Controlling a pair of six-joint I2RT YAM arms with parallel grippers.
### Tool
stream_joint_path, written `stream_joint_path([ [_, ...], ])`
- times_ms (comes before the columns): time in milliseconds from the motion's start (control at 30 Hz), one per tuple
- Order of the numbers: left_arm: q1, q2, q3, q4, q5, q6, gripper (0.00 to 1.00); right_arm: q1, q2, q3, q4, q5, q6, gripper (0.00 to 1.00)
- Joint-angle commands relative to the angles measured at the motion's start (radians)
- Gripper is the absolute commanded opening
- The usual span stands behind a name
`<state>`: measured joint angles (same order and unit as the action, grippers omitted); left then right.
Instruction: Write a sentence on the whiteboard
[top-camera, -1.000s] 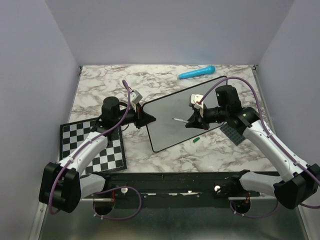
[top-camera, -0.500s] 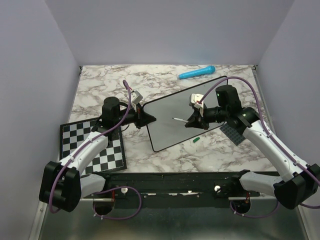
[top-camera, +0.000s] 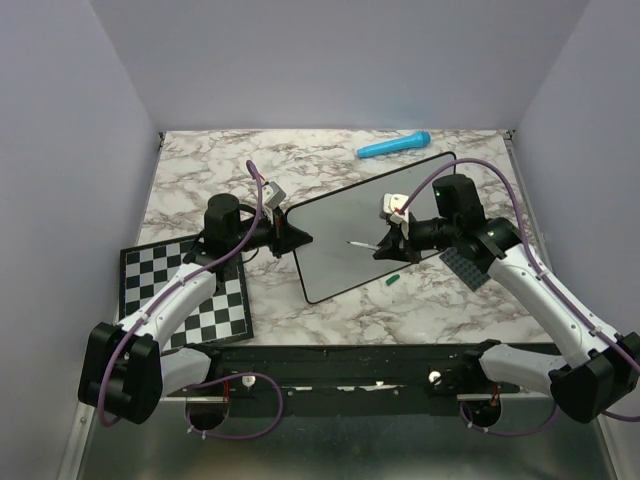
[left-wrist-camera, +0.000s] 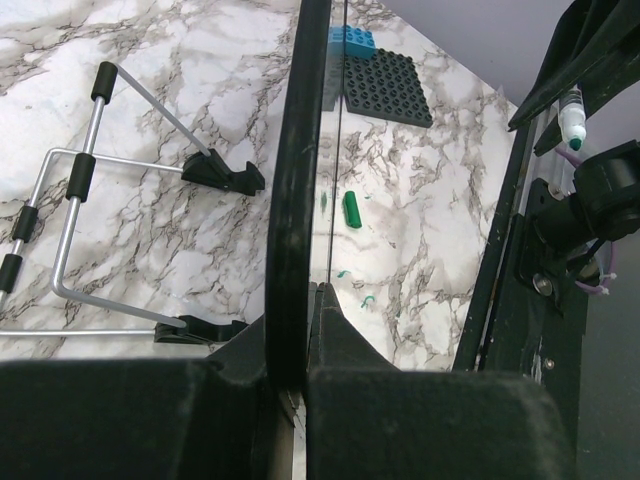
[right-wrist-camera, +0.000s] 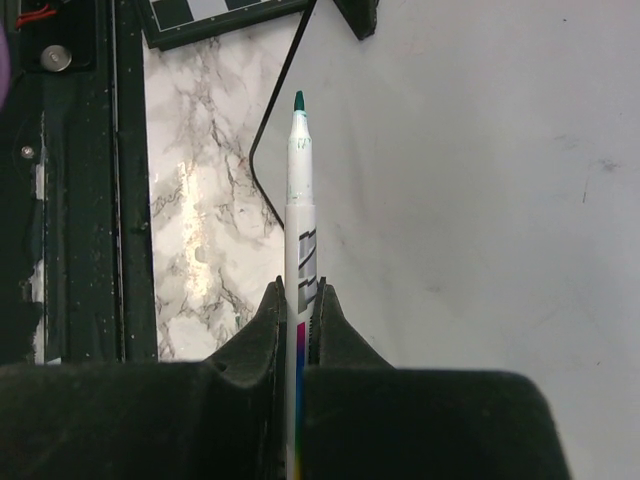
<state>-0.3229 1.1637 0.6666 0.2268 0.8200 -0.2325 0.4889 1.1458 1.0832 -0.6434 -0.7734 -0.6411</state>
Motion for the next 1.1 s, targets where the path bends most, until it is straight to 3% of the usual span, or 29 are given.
stream_joint_path([
  [0,-0.001,0.033,-0.021,-0.188,-0.145,0.119,0.0,-0.007,0.003,0.007,-0.041,-0.035,-0.023,0.0],
  [600,-0.01,0.027,-0.022,-0.187,-0.154,0.107,0.0,0.011,0.081,0.064,-0.016,-0.061,0.02,0.01],
  [1067,-0.013,0.027,-0.027,-0.169,-0.156,0.076,0.0,0.076,0.109,0.076,0.034,0.019,0.05,0.01],
])
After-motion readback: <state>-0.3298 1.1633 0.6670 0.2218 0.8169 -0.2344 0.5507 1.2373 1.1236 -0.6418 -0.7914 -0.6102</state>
